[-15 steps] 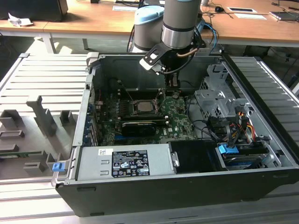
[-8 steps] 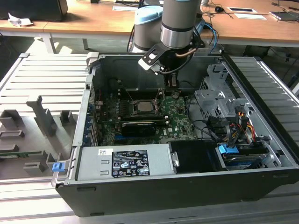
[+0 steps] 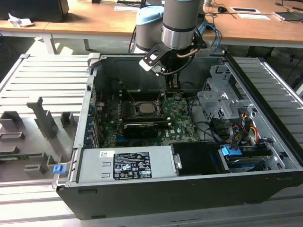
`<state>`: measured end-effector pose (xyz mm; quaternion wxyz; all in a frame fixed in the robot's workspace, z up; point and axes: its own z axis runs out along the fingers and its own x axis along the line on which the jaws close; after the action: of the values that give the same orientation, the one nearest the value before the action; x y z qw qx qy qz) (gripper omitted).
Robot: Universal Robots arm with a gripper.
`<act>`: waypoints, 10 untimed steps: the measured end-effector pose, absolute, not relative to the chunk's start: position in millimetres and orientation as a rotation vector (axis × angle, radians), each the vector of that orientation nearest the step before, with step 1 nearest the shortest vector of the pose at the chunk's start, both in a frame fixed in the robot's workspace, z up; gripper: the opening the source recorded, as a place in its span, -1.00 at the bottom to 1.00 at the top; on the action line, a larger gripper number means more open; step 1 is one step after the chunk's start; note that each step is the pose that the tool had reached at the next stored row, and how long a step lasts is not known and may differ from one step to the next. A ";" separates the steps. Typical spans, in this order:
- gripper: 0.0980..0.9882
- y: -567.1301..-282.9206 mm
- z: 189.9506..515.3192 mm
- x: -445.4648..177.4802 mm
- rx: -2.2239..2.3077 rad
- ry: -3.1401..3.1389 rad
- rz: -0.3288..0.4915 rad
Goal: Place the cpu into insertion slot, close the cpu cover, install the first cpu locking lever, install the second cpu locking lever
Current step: 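Close the cpu cover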
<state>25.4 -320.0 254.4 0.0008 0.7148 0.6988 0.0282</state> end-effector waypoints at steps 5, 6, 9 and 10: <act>-0.98 -320.0 254.4 23.7 2.244 2.194 0.088; -0.98 -320.0 254.4 23.2 2.244 2.194 0.088; -0.98 -320.0 254.4 22.0 2.244 2.194 0.088; -0.98 -320.0 254.4 21.7 2.244 2.194 0.088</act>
<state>21.7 -320.0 254.4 0.0008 0.7148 0.6988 0.0281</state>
